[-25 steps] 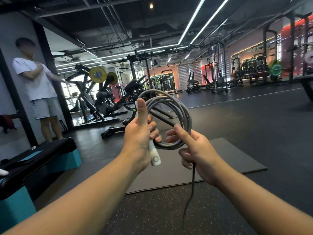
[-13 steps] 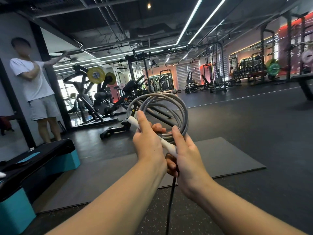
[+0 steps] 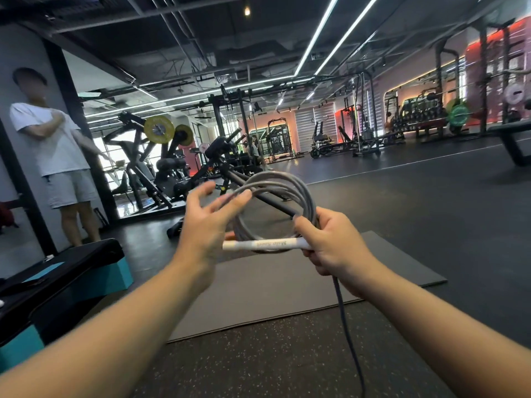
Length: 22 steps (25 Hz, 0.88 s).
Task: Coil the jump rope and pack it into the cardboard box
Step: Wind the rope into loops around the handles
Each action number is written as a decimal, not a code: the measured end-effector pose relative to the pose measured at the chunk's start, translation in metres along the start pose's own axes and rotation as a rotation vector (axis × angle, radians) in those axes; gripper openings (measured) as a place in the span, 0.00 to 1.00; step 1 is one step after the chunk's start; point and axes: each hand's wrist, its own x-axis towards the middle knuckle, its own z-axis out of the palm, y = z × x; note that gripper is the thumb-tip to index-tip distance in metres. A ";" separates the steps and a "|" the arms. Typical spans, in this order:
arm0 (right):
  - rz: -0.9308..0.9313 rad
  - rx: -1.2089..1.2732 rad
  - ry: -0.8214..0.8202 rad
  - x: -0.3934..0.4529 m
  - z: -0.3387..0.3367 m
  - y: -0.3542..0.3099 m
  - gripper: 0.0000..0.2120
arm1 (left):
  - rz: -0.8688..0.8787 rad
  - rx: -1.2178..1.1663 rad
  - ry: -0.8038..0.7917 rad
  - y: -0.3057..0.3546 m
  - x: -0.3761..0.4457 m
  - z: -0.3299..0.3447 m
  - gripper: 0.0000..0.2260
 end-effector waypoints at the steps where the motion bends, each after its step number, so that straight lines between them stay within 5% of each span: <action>1: -0.030 -0.094 -0.033 0.000 -0.004 0.000 0.12 | 0.121 0.193 -0.100 0.011 0.005 -0.007 0.38; 4: -0.121 -0.355 -0.132 0.000 -0.007 -0.001 0.09 | 0.333 0.768 -0.502 0.046 0.014 -0.002 0.36; 9: -0.260 -0.619 -0.256 -0.001 -0.008 -0.003 0.06 | 0.220 1.277 -0.877 0.063 0.026 0.037 0.22; 13: -0.237 -0.695 -0.276 -0.004 -0.012 -0.001 0.10 | 0.005 1.173 -0.967 0.047 0.023 0.029 0.20; 16: -0.179 -0.539 -0.215 -0.003 -0.020 -0.006 0.27 | -0.134 0.904 -0.900 0.032 0.012 0.018 0.18; 22: -0.285 -0.676 -0.220 -0.006 -0.013 -0.011 0.50 | -0.167 0.728 -0.891 0.020 -0.002 0.018 0.17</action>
